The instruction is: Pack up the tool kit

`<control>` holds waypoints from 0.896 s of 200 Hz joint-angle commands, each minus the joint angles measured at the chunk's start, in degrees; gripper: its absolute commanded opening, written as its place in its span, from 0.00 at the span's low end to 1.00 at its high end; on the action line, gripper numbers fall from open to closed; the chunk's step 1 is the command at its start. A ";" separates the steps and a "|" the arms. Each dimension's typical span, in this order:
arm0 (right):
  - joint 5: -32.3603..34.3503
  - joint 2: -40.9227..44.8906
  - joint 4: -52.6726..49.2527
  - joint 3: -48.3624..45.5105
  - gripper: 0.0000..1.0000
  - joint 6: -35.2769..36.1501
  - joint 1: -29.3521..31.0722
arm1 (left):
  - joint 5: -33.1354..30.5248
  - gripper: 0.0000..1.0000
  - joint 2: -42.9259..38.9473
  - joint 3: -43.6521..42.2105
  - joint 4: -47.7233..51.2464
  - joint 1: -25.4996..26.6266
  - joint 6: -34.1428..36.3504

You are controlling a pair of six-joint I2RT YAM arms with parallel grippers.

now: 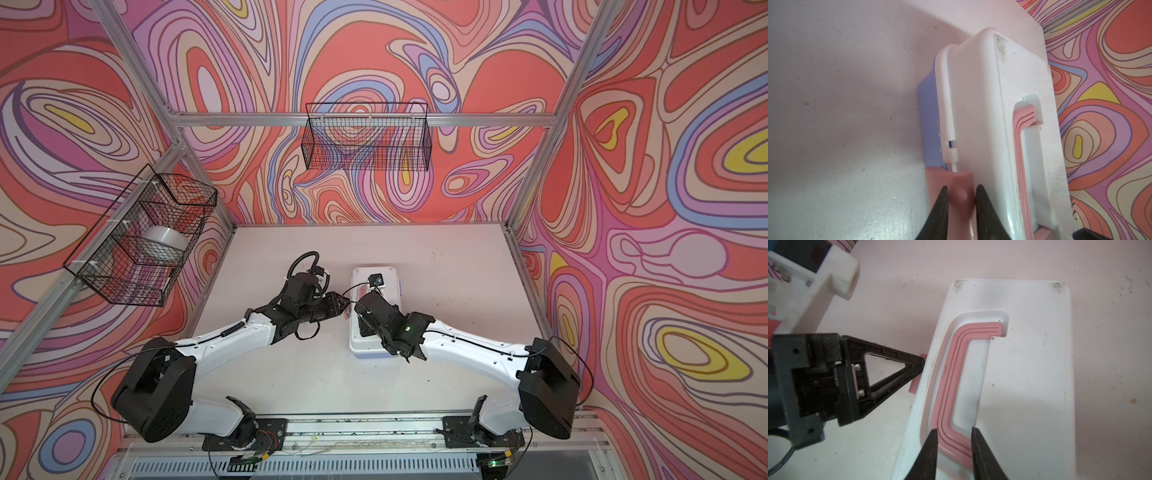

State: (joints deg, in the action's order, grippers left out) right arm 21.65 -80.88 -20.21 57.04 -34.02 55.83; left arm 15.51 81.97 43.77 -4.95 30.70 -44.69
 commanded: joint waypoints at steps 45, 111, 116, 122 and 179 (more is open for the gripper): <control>1.28 -0.07 -0.62 -0.17 0.29 0.10 -0.29 | 1.38 0.20 0.74 -1.47 -2.54 0.08 -1.28; 1.21 0.09 -1.03 -0.08 0.29 0.01 -0.27 | 1.50 0.19 -0.64 -3.62 -3.17 0.08 -1.76; 1.24 0.07 -1.06 -0.17 0.29 0.03 -0.28 | 1.62 0.18 -0.67 -3.87 -3.50 0.17 -1.87; 1.21 0.14 -1.06 -0.21 0.29 0.01 -0.29 | 1.67 0.18 -0.60 -4.21 -4.01 0.15 -1.98; 0.88 0.66 -1.15 -0.73 0.28 -0.53 -0.28 | 1.39 0.20 -1.09 -6.22 -6.39 0.07 -2.78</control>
State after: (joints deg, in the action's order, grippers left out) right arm 21.67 -80.88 -20.64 57.04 -34.06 55.83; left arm 17.15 82.24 38.89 -9.61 30.70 -46.76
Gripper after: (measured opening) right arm 0.283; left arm 0.173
